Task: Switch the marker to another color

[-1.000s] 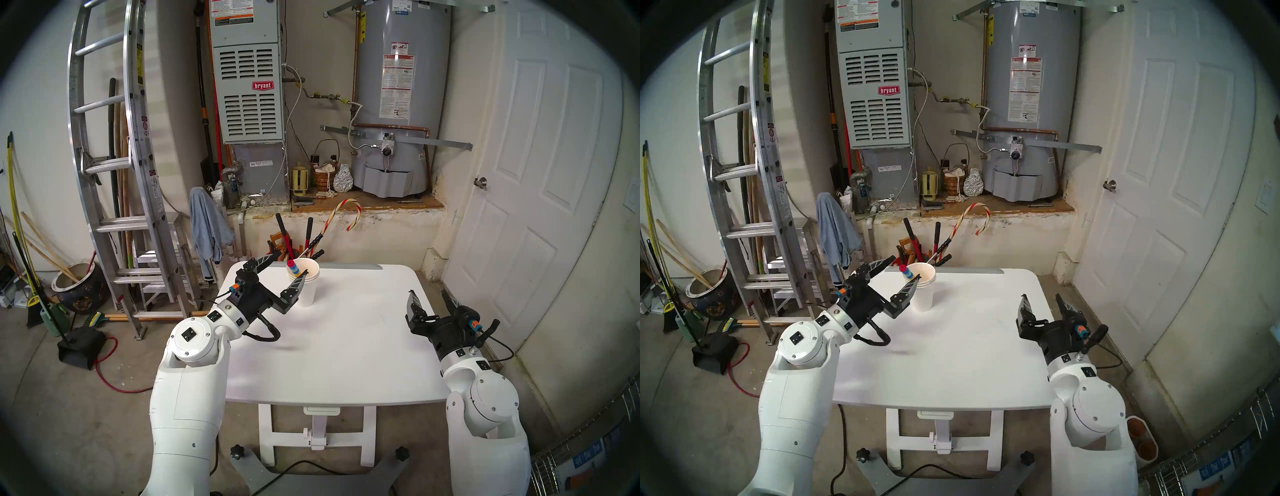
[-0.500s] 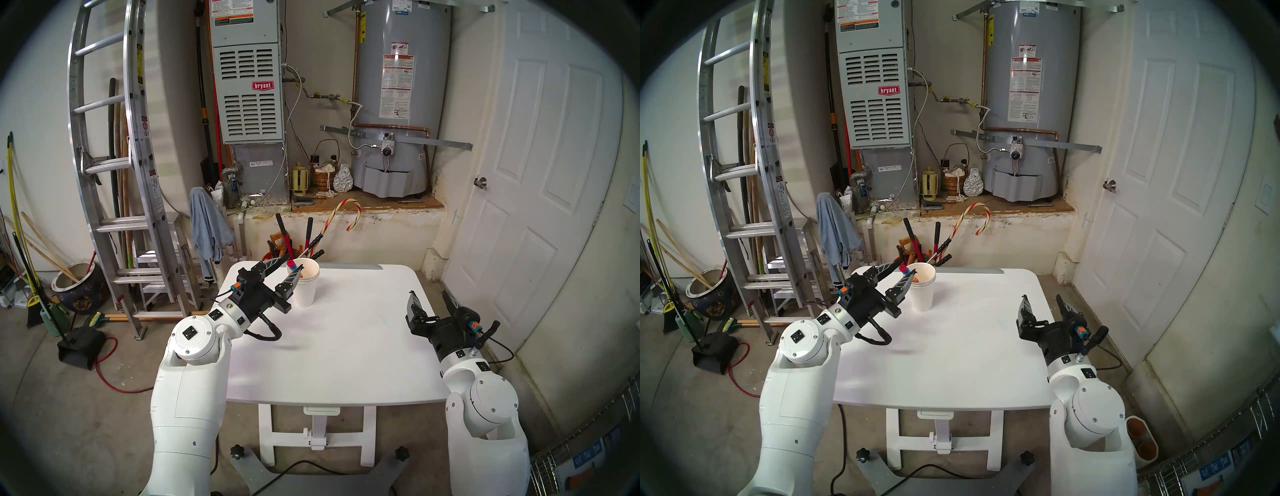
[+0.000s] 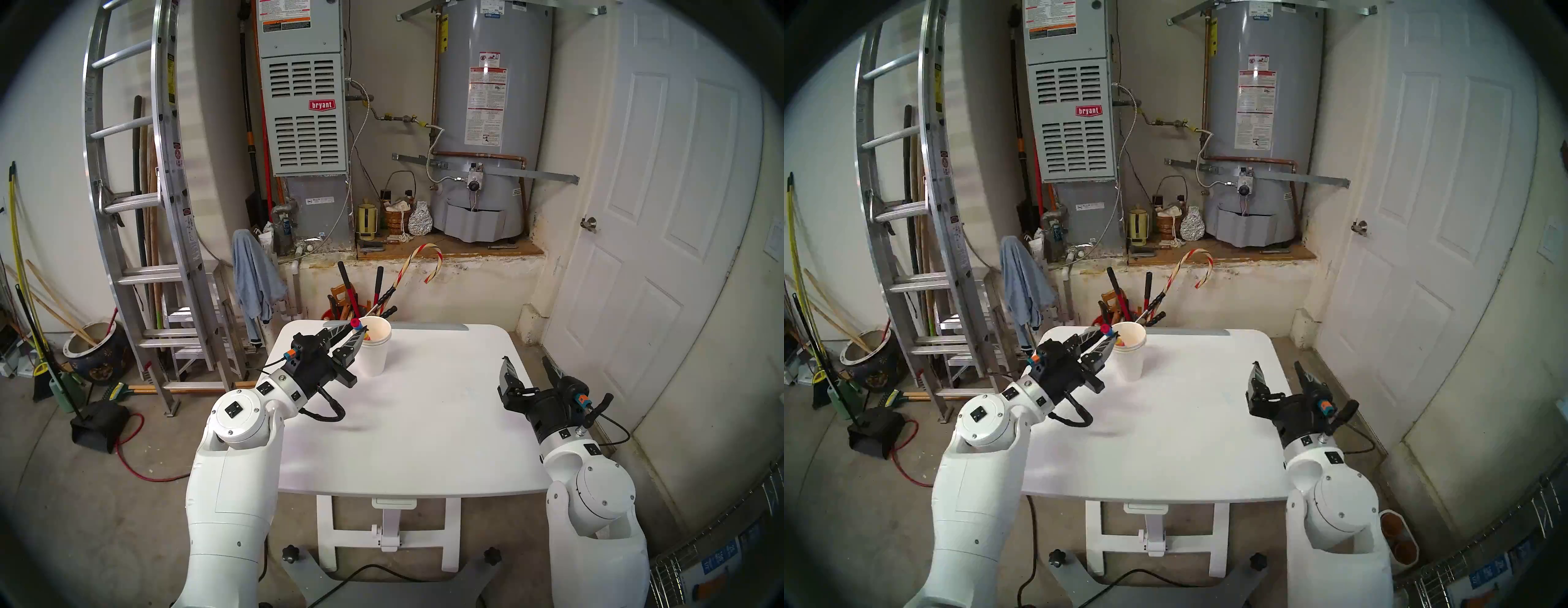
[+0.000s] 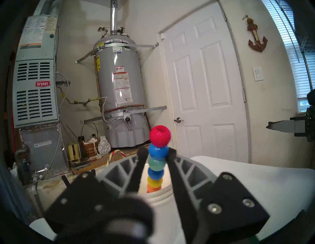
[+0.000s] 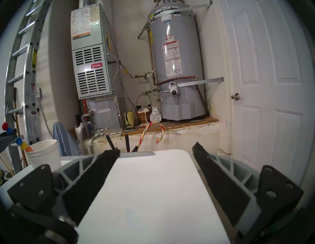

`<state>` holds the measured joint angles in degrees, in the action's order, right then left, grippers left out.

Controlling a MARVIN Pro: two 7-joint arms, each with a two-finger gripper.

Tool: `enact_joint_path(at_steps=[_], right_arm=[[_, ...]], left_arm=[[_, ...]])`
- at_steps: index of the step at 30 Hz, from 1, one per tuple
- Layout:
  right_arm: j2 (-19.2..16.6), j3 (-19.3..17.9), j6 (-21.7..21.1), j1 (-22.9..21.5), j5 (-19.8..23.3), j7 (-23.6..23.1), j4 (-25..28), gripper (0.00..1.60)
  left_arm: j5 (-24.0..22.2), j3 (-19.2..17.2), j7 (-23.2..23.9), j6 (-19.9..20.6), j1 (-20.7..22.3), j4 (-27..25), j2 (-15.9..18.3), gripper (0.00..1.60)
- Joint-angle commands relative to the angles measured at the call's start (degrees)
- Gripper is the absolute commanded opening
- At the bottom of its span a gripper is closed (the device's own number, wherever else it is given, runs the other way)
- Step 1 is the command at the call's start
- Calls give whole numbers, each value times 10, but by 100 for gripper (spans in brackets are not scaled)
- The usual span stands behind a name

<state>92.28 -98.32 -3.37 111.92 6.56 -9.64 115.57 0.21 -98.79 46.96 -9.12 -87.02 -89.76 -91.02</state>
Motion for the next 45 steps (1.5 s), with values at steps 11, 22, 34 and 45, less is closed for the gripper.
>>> enact_joint_path(at_steps=[11,22,34,45], right_arm=[[0,-2,7,-1,2,-2,14,160],[-8,7,5,-25,-5,-9,7,160],[-23,20,-4,-73,-6,-25,6,160],[-54,36,-28,-133,-13,-58,-6,160]], left_arm=[[-21,-7,6,13,22,-31,-7,0],[-62,-37,32,47,28,-84,-9,0],[-108,-59,45,80,74,-111,-16,0],[-135,-76,67,129,98,-148,-9,0]])
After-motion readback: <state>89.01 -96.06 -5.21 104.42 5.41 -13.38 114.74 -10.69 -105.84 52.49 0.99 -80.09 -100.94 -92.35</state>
